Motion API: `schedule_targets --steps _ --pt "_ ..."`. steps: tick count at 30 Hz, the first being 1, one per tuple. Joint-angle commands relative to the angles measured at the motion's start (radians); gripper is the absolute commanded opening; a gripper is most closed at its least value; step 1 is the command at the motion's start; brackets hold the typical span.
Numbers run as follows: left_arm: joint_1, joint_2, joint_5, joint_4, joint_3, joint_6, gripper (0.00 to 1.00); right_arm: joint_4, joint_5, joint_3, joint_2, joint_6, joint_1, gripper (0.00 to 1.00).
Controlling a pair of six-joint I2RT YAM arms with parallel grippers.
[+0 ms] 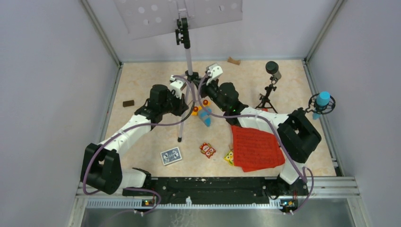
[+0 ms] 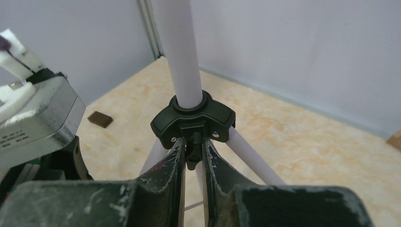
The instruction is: Pack up the instrument practice props
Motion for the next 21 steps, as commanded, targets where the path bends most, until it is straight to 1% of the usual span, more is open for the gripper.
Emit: schedule_targets --steps 1,7,9,11,14,18,19,21 --pt "-0.020 0.030 0.087 -0.021 0.012 0.044 0.00 0.090 -0.214 -0.022 -0.087 -0.316 0.089 0.00" --pt "-0.020 0.035 0.089 -0.024 0.013 0.045 0.00 0.050 -0.332 -0.065 -0.130 -0.688 0.130 0.02" --pt "-0.020 0.033 0.091 -0.025 0.013 0.047 0.00 0.020 -0.380 -0.082 -0.144 -0.837 0.142 0.02" --pt "-0.020 0.033 0.091 -0.025 0.012 0.049 0.00 -0.036 -0.397 -0.085 -0.150 -0.968 0.152 0.02" --pt "-0.020 0.034 0.088 -0.027 0.012 0.051 0.00 -0.095 -0.399 -0.082 -0.149 -1.113 0.156 0.02" --pt "-0.020 0.038 0.086 -0.026 0.014 0.053 0.00 -0.148 -0.402 -0.087 -0.149 -1.247 0.156 0.02" --pt "-0.019 0.039 0.087 -0.027 0.013 0.053 0.00 -0.162 -0.402 -0.086 -0.148 -1.275 0.156 0.03" --pt "-0.019 0.042 0.087 -0.030 0.014 0.053 0.00 -0.176 -0.391 -0.089 -0.144 -1.317 0.156 0.09"
